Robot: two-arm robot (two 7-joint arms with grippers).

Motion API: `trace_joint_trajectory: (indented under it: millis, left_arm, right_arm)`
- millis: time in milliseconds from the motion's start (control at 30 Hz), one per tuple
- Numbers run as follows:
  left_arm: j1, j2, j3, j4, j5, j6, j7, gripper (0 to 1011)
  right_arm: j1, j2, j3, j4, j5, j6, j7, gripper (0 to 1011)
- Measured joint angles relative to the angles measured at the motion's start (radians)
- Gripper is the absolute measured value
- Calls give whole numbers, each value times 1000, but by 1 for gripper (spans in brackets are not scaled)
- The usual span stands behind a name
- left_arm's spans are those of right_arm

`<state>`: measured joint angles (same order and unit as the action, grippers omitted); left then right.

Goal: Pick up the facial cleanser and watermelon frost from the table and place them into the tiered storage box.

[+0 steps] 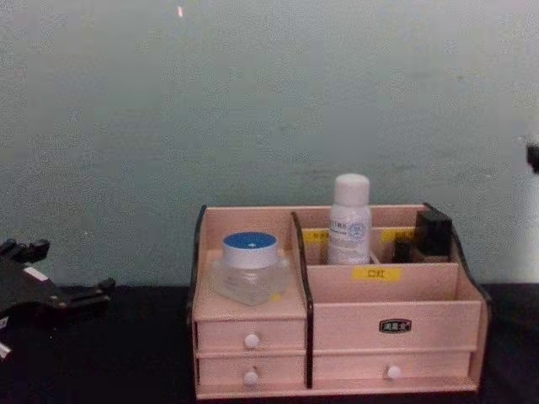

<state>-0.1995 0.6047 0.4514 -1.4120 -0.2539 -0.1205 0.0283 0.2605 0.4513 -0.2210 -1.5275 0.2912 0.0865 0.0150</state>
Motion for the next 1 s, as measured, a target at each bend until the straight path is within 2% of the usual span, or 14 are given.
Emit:
trace_joint_trajectory:
  millis: [167,300,700,1000]
  left_arm:
    - [0,0,0,0,0,0,0,1001]
    - [0,0,0,0,0,0,0,1001]
    - [0,0,0,0,0,0,0,1001]
    - [0,0,0,0,0,0,0,1001]
  right_arm:
    - [-24,-43,3,64,-55,5,-86,1002]
    - [-30,-64,4,103,-72,22,-107,1003]
    - [-25,-110,17,193,-89,70,-107,1002]
    - [-23,-114,22,201,-87,78,-101,1003]
